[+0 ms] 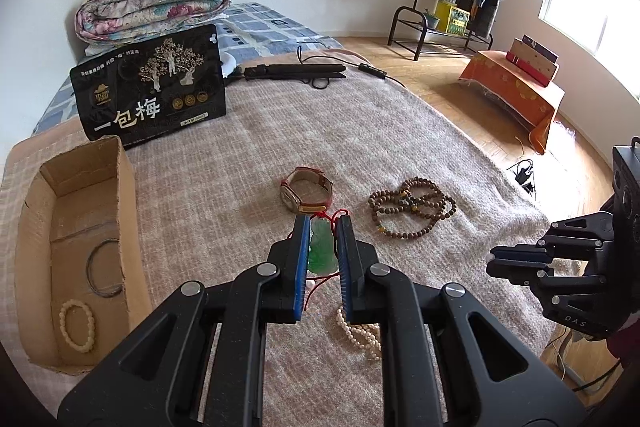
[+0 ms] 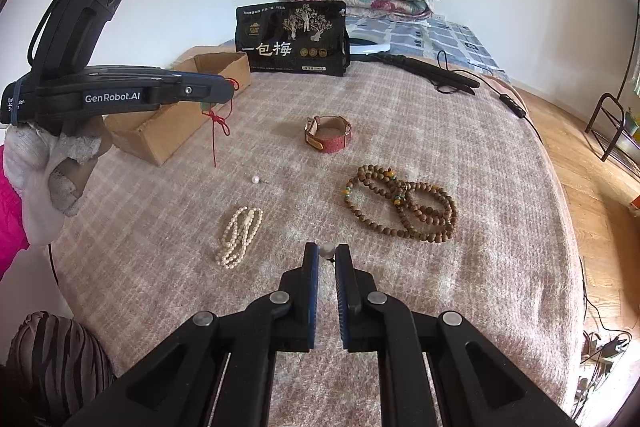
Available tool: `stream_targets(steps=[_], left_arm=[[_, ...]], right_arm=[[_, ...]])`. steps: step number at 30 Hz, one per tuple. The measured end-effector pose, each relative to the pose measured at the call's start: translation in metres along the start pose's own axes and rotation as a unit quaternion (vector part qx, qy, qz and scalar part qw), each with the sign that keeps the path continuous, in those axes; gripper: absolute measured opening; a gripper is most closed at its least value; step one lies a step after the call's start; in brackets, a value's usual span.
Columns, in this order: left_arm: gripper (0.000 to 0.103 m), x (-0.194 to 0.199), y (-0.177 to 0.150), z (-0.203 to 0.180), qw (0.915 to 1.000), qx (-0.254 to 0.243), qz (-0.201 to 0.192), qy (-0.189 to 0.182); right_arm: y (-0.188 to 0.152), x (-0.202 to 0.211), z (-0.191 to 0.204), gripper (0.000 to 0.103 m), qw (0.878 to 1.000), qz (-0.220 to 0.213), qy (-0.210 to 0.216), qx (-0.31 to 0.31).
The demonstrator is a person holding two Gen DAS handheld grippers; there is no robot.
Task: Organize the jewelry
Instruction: 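Carry the pendant and pearl over the box and open both tools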
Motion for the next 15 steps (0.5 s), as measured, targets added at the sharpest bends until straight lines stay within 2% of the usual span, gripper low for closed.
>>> stream_targets(steps=[8, 15], left_arm=[[0.012, 0.03, 0.011, 0.02, 0.9996, 0.006, -0.022, 0.019], [0.012, 0.05, 0.017, 0.055, 0.9981, 0.015, -0.034, 0.048]], right_arm=[[0.015, 0.008, 0.011, 0.006, 1.0, -0.011, 0.002, 0.006], [0.034, 0.004, 0.032, 0.006, 1.0, -0.021, 0.016, 0.016]])
Point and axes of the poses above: each gripper's, at about its wrist camera, not at the fingertips, and x roughly against the way its jaws point, z to its left, y to its top, the point moved 3 cm from there along -x, roughly the way its jaws point, and after that the axes turned 12 degrees about -z, right-handed, at the moved point
